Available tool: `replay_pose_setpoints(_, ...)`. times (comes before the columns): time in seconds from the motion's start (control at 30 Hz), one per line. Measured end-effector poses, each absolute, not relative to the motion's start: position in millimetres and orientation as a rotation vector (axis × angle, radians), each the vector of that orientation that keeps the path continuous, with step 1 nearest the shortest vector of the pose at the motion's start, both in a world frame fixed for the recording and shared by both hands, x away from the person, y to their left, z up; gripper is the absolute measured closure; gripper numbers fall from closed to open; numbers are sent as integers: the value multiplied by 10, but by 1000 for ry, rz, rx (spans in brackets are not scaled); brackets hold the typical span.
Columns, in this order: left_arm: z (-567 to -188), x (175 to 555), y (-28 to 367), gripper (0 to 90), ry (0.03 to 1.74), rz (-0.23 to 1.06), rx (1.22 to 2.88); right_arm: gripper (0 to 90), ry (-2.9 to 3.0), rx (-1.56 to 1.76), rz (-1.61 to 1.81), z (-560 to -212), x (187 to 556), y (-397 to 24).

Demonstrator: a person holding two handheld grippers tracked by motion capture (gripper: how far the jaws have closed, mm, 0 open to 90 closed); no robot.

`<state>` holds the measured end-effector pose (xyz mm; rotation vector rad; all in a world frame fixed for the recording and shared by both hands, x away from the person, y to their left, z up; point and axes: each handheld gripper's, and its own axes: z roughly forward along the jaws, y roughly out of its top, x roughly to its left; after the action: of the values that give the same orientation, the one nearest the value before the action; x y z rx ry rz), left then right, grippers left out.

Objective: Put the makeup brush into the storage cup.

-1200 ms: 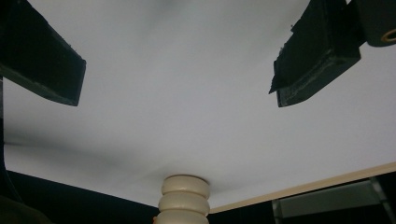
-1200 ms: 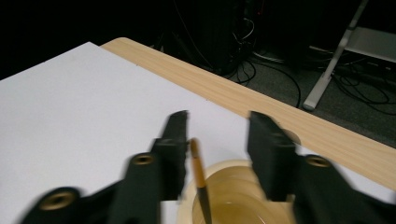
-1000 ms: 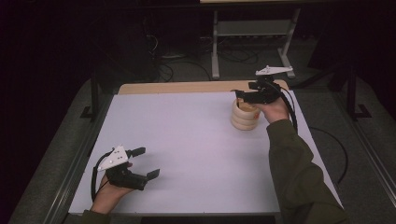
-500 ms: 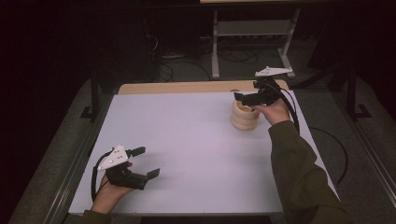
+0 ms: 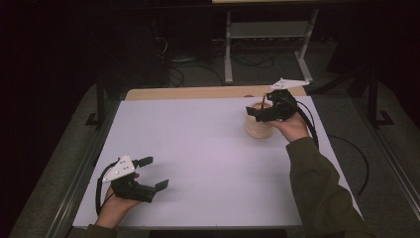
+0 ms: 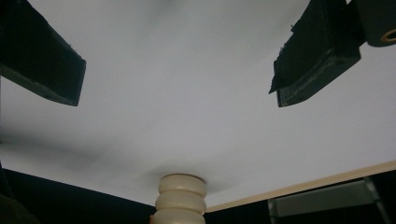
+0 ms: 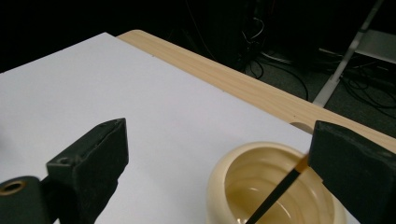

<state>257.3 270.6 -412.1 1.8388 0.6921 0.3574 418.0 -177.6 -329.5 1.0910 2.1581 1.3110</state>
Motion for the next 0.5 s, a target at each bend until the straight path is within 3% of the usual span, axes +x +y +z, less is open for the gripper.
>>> replay_pose_setpoints(0.5,-4124,2576,2708,19,688,358,1840,37,2177,1040,1355,-3389,3893,-1837)
